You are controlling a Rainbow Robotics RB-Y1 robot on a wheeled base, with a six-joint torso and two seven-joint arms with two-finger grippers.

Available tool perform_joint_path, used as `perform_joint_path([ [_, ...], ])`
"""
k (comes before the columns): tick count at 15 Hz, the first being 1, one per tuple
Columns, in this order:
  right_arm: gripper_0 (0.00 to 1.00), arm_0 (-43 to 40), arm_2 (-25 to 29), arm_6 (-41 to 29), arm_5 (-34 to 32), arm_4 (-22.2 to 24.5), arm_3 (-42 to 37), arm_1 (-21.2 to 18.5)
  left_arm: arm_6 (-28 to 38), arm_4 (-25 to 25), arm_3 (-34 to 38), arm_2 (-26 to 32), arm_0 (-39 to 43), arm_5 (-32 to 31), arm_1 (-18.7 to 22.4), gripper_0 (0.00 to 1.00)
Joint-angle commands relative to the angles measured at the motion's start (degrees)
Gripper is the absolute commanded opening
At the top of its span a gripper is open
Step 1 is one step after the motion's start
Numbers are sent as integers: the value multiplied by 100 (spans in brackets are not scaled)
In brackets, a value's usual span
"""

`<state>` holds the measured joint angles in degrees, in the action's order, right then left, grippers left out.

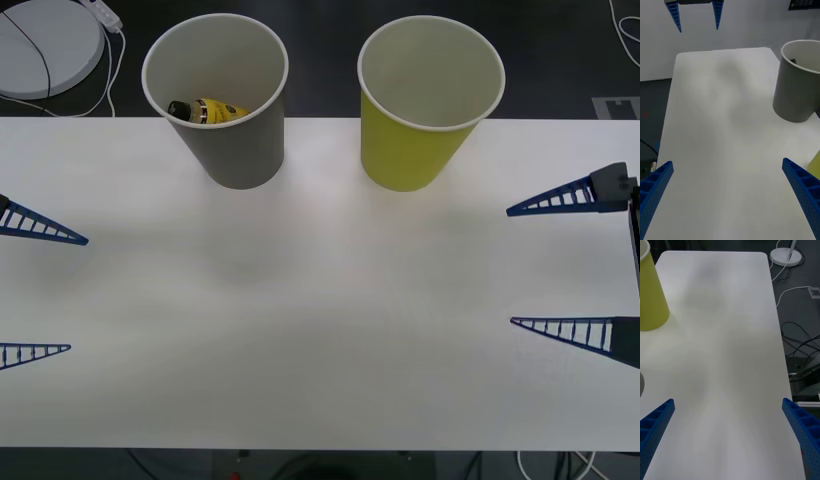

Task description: Put the can into the green bin and the plastic bottle into the gray bin

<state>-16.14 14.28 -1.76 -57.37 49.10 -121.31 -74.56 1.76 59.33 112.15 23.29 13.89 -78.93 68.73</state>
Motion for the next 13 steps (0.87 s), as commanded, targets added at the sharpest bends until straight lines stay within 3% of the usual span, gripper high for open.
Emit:
perform_joint_path([
  [1,100,6,128,-35,-275,-5,116,56,0,0,0,0,0,0,0,100],
  [13,100,6,304,106,-635,-5,248,153,0,0,0,0,0,0,0,100],
])
